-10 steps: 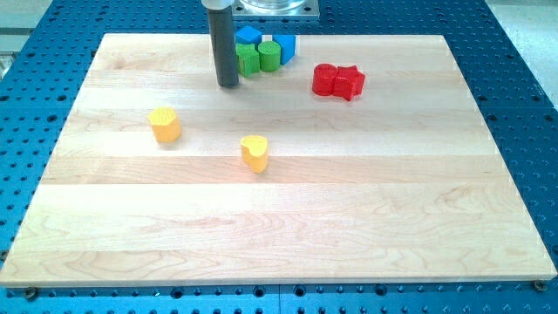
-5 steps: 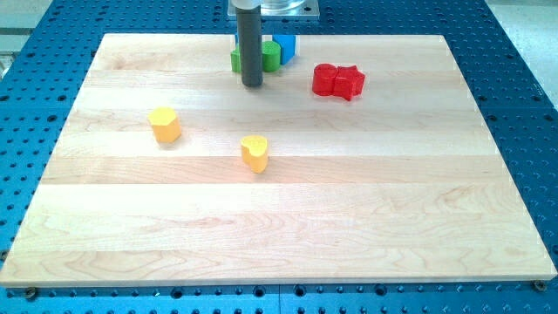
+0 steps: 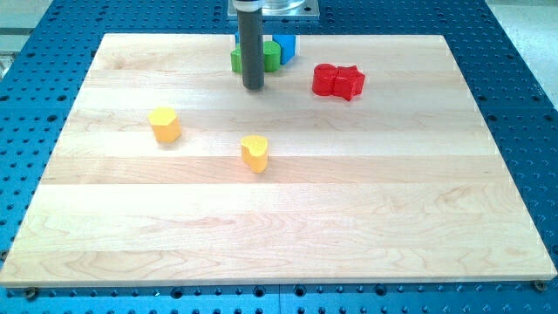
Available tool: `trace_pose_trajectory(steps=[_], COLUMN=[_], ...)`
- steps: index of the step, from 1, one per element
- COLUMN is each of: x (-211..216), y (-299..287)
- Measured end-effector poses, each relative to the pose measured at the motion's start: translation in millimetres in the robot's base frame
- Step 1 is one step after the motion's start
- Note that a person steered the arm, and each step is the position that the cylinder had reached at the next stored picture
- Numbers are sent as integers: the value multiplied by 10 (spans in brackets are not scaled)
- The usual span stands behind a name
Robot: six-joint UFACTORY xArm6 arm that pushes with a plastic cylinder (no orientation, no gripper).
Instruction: Move the green star below the cube
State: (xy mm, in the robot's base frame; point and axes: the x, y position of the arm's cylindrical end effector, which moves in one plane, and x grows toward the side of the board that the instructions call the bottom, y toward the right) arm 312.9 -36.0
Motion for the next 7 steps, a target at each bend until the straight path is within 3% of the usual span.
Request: trace_pose_trajectory(steps=[5,7], x=[-22,-113], y=[347,1241])
